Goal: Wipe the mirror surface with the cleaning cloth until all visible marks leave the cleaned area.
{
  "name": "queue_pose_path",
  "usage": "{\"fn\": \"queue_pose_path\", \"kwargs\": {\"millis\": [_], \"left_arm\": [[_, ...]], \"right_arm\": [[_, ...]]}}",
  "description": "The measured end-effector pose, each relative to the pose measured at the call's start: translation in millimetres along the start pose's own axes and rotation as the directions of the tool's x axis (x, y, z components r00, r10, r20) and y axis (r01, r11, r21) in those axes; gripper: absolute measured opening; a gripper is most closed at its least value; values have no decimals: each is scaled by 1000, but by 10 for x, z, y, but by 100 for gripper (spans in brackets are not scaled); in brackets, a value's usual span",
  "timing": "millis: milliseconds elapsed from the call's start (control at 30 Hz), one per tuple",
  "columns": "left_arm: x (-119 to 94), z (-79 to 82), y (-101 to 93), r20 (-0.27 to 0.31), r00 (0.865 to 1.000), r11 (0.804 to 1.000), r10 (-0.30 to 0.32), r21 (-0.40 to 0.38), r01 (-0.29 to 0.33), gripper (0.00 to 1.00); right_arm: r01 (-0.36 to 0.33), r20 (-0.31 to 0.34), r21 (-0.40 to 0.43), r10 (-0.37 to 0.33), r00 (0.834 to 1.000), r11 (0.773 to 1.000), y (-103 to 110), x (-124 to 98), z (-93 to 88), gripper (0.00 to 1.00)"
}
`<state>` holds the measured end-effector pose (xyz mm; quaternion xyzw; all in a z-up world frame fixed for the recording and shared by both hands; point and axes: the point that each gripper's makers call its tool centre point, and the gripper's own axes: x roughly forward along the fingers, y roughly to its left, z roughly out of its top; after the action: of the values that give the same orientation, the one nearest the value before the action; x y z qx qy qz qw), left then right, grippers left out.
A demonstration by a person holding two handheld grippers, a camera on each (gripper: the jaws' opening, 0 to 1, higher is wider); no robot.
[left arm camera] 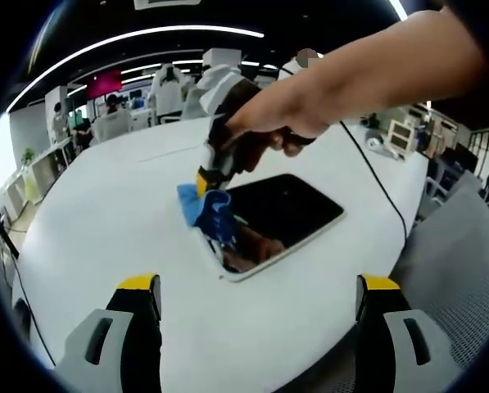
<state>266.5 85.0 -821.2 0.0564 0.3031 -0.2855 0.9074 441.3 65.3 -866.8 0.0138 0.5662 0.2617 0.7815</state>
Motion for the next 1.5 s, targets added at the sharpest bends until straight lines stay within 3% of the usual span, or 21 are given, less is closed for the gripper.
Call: {"fn": "queue_pose_path", "kwargs": {"millis": [933, 1500], "left_arm": [[2, -4, 17, 0, 1000, 1000, 10, -3, -10, 99], [-3, 14, 6, 6, 1000, 1000, 9, 2, -9, 99]], "right_arm": [[28, -9, 25, -28, 1000, 999, -398, -132, -65, 0], [47, -11, 32, -47, 999, 998, -447, -147, -94, 0]]}}
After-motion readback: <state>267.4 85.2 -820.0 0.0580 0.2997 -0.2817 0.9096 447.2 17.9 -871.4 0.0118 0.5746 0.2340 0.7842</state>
